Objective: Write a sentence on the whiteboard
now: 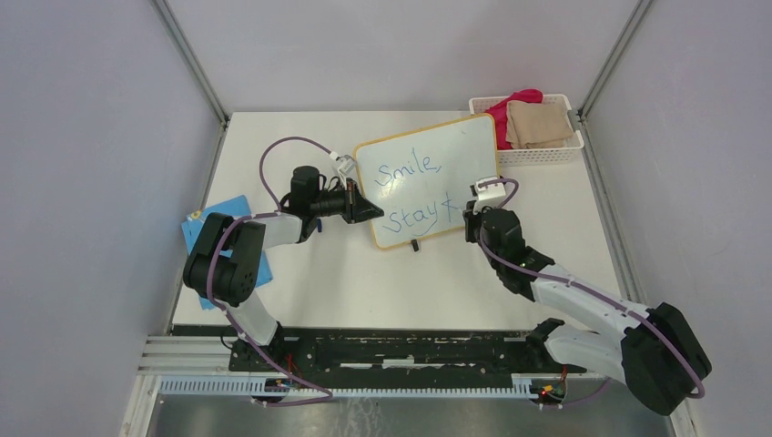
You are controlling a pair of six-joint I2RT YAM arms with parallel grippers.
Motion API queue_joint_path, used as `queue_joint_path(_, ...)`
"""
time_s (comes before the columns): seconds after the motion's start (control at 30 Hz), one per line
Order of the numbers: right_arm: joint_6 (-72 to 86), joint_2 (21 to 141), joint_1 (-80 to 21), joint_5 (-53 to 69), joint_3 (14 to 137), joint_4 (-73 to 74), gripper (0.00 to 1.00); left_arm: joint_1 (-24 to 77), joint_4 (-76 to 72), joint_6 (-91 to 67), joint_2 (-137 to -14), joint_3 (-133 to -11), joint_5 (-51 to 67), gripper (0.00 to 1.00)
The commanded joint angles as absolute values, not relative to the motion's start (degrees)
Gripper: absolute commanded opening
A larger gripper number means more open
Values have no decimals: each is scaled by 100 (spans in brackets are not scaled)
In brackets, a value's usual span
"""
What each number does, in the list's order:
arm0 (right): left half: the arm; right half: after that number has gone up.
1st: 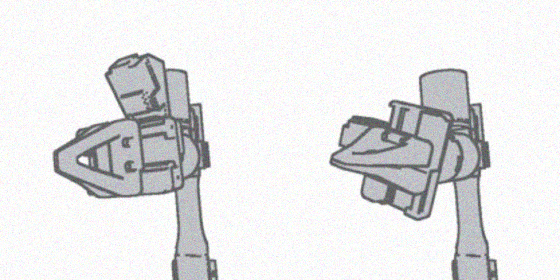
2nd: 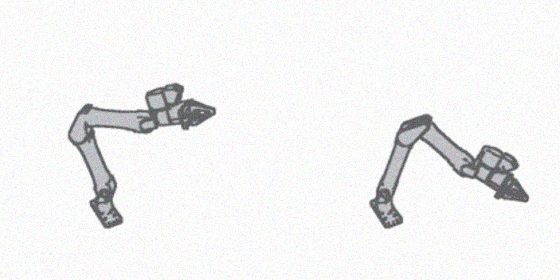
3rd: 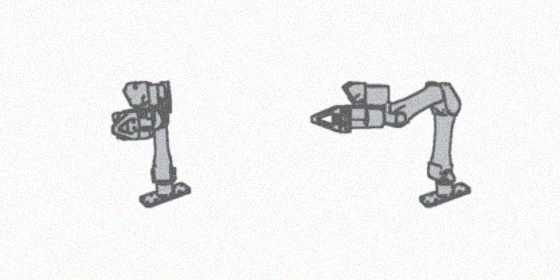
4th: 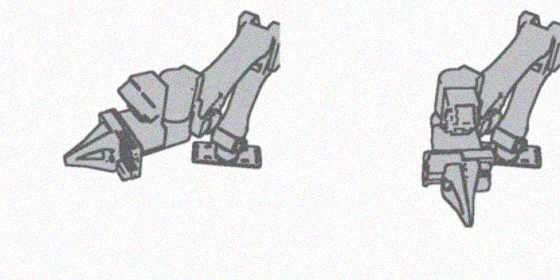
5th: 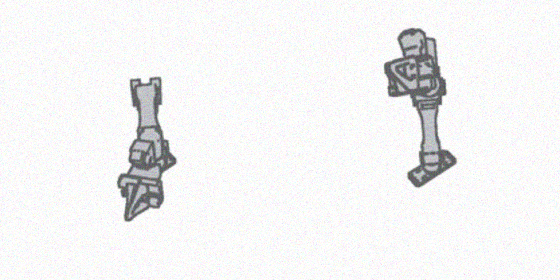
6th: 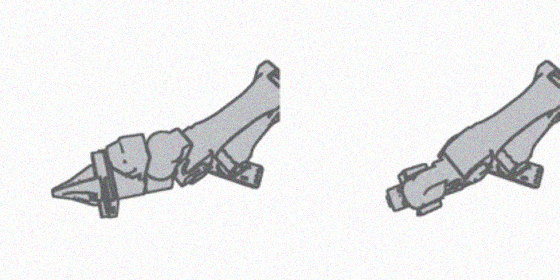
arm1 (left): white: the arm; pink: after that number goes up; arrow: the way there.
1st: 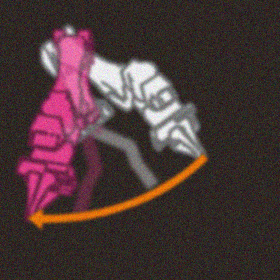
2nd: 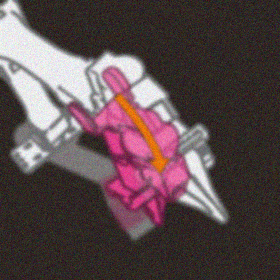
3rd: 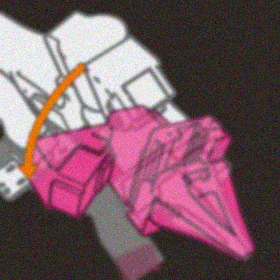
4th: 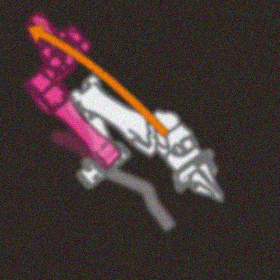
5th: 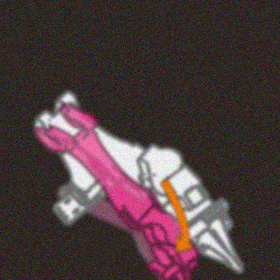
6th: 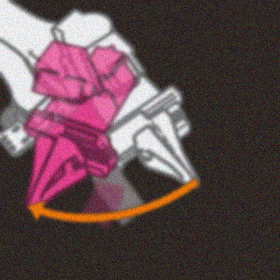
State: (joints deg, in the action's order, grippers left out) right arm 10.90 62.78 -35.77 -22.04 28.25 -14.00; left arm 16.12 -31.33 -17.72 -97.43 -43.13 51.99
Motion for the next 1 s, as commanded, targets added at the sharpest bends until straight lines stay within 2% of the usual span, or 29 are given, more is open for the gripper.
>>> queue_joint_path(0.0,1070,5744,-3540,-2171,2707,-1634,0,1652,-2655,-1433,-9729,-4342,4799,2)
queue_joint_path(0.13,991,5541,-3537,-2084,2800,-1729,0,1652,-2659,-1439,-9734,-4342,4797,2)
queue_joint_path(0.97,1014,6374,-3524,-2272,3092,-2058,0,1661,-2611,-1407,-9734,-4364,4782,2)
